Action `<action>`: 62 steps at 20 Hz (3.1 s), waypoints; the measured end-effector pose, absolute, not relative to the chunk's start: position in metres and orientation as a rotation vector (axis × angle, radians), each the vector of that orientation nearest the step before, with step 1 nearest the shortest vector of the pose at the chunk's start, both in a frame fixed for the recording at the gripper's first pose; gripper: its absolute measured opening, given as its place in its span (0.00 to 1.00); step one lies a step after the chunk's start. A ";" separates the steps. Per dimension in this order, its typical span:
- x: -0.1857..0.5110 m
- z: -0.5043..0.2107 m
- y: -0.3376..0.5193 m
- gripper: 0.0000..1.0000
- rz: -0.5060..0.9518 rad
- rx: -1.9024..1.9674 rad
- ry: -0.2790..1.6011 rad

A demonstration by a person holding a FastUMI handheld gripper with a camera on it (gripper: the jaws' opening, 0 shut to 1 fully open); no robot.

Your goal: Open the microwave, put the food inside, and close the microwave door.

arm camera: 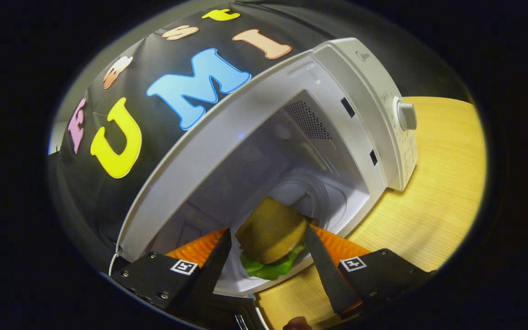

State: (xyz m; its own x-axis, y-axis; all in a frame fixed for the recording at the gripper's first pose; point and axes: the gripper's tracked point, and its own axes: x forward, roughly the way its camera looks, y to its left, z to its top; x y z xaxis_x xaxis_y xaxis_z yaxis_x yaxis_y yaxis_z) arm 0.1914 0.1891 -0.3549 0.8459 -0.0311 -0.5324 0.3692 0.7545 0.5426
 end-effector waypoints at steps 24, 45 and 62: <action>0.056 -0.151 0.176 0.97 0.157 0.201 0.434; -0.029 -0.070 0.310 0.04 0.567 0.091 0.257; -0.120 -0.125 0.447 0.04 0.927 0.110 0.411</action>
